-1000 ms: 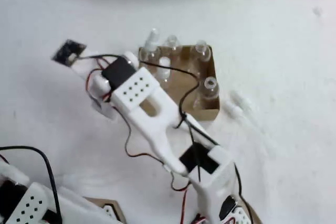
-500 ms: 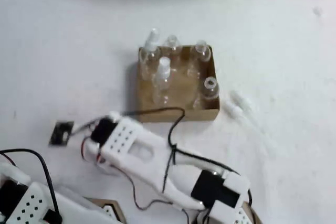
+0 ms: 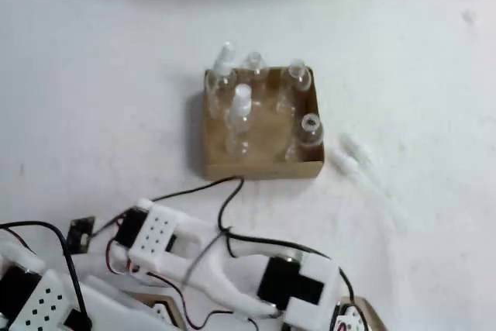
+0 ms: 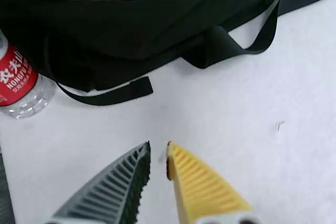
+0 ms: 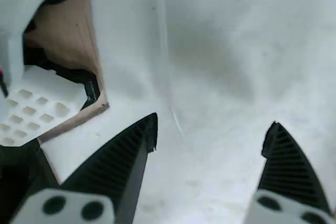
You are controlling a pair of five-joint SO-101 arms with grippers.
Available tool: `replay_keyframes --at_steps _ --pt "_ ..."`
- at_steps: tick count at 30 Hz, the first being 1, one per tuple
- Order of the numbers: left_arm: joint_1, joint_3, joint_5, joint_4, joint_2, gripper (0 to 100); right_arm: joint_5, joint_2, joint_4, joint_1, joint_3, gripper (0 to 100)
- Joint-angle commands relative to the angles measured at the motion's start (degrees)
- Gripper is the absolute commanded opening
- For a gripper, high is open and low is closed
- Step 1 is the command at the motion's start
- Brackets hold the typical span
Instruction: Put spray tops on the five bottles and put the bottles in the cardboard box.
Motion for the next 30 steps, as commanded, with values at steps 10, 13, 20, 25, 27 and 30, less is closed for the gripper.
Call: replay_keyframes --at_steps 10,13,20,25,27,30 --pt "-0.48 -0.26 0.18 1.05 -0.75 7 0.00 5.32 2.77 -0.40 -10.46 13.4" --pt "-0.40 -0.26 0.18 1.05 -0.75 7 0.00 6.02 2.77 -0.22 -11.16 2.2" --pt "-0.40 -0.26 0.18 0.88 -0.75 7 0.00 11.21 2.68 -0.13 -11.78 2.6" --pt "-0.40 -0.26 0.18 0.97 -0.75 7 0.00 11.47 2.95 1.71 -14.51 1.5" --pt "-0.48 -0.18 0.18 1.05 -0.75 7 0.00 11.47 3.03 4.26 -16.97 1.7" --pt "-0.48 1.05 0.09 0.53 -0.75 7 0.00 11.91 2.86 9.63 -20.22 1.6"
